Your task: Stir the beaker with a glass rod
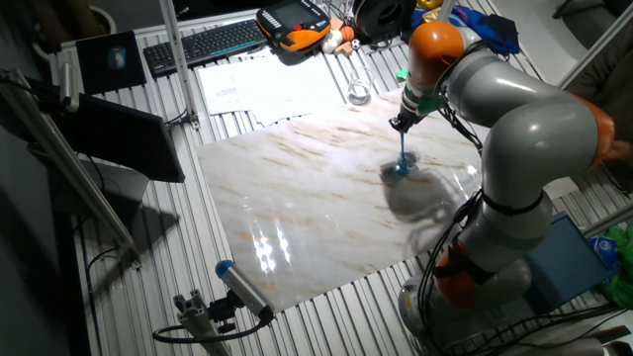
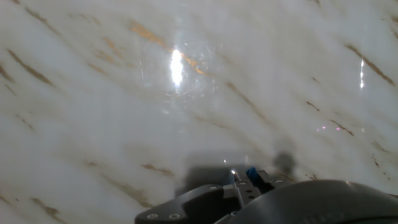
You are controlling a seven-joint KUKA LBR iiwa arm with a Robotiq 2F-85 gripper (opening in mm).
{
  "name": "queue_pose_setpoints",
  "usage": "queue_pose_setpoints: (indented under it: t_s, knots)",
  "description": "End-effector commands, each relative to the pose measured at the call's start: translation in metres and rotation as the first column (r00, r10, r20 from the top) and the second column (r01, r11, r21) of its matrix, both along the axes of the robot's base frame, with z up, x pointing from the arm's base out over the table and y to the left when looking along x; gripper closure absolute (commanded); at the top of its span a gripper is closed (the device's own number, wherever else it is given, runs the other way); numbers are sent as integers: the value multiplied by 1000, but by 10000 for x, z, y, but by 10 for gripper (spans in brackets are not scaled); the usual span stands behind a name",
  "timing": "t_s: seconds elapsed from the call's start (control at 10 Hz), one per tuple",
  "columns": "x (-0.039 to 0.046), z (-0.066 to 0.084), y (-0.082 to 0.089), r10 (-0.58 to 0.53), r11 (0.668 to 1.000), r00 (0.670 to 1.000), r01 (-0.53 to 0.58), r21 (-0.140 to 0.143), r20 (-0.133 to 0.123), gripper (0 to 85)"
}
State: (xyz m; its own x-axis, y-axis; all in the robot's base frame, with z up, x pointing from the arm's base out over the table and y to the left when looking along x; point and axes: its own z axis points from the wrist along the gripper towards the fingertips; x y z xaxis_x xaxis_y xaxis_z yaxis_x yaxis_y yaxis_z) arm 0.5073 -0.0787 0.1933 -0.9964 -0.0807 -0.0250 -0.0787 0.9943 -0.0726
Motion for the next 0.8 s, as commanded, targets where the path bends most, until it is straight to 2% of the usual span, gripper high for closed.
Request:
queue_pose_setpoints:
  t_s: [0.0, 0.2, 0.5, 0.7]
  knots:
    - [-4, 22, -5, 3, 1000, 1000, -3, 0, 3, 850]
    - [-13, 71, -18, 12, 1000, 1000, -12, 1, 3, 850]
    - [-36, 105, -110, 47, 999, 999, -47, -15, -5, 850]
    - [-49, 133, -181, 68, 998, 998, -68, -15, 9, 850]
